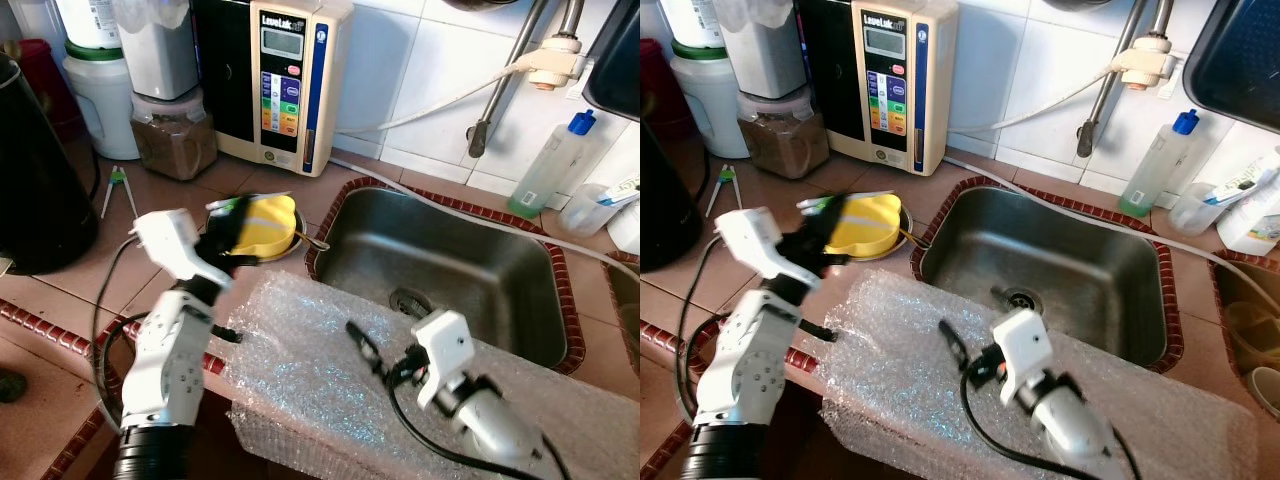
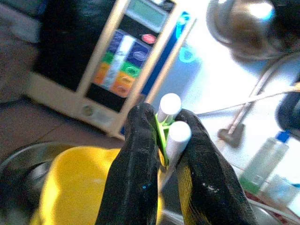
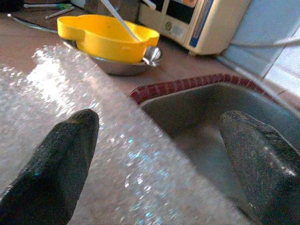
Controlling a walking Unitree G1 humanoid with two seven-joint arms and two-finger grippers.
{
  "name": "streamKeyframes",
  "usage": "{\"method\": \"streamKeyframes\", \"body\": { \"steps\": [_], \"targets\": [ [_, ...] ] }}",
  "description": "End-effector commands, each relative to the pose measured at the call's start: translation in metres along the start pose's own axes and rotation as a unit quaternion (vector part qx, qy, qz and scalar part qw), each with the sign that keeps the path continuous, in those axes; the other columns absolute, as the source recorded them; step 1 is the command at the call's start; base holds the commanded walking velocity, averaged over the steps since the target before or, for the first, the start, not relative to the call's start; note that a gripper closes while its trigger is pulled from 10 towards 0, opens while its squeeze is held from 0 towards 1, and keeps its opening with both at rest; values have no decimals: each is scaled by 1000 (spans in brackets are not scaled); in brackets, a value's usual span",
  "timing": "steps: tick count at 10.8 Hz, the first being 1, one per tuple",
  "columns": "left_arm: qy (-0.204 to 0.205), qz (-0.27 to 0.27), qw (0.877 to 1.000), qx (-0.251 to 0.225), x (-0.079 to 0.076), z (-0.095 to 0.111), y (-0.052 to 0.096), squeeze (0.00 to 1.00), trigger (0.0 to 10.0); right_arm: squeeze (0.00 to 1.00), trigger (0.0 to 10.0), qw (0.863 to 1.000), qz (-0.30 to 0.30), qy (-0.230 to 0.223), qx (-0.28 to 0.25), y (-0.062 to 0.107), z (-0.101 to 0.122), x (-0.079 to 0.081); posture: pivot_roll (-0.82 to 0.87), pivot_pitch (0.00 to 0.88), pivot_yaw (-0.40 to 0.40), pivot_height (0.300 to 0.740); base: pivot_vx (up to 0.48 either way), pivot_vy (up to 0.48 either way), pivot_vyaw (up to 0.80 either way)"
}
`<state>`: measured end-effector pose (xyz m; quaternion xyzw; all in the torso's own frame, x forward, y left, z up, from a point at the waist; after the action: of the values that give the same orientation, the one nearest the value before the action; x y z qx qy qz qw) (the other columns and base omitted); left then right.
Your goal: Kitchen organization
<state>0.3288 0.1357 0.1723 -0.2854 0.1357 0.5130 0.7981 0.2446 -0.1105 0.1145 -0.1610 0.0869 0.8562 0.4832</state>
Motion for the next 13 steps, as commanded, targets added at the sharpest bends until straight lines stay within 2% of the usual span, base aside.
{"method": "streamKeyframes", "body": {
  "steps": [1, 4, 5, 8, 9, 10, 12, 13],
  "targets": [
    [-19, -21, 1000, 7, -10, 1, -3, 0, 0, 0, 10000, 1000, -9, 14, 2, 0, 0, -5, 56, 0, -72, 740, 0, 0, 0],
    [-86, -62, 994, 29, -25, -3, -3, 0, 0, 0, 10000, 999, -32, 31, -14, -4, 7, -9, 63, 0, -66, 740, 0, 0, 0],
    [-119, -104, 987, 33, -39, -5, -5, 0, 0, 0, 10000, 998, -32, 44, -21, -7, 10, -9, 63, 0, -65, 740, 0, 0, 0],
    [-169, -142, 975, 7, -55, 0, -10, 0, 0, 0, 10000, 997, -37, 60, -32, -12, 15, -13, 56, 0, -58, 740, 0, 0, 0],
    [-150, -178, 972, 29, -61, -5, -10, 0, 0, 0, 10000, 997, -38, 66, -35, -14, 16, -14, 56, 0, -56, 740, 0, 0, 0],
    [-144, -219, 963, 62, -70, -16, -5, 0, 0, 0, 10000, 996, -35, 77, -40, -18, 18, -14, 55, 0, -55, 740, 0, 0, 0],
    [-150, -253, 948, 123, -74, -42, 4, 0, 0, 0, 10000, 992, -13, 116, -39, -25, 18, -9, 61, 0, -58, 740, 0, 0, 0],
    [-141, -266, 945, 130, -78, -47, 6, 0, 0, 0, 10000, 993, -5, 111, -36, -29, 16, -7, 60, 0, -56, 740, 0, 0, 0]
  ]
}}
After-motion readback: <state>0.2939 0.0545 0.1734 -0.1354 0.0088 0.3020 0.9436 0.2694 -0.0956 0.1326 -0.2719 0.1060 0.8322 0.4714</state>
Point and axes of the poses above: a point about 5 cm out from each wrist's last joint towards the gripper, its own y axis pointing back from the gripper into the wrist, its own z axis along the axis of the wrist's last joint, x = y × z, the point moved 2 cm from there along -y, pointing out of the wrist towards the gripper, and after that the axes turned 11 degrees about y, right-handed, at the moved point
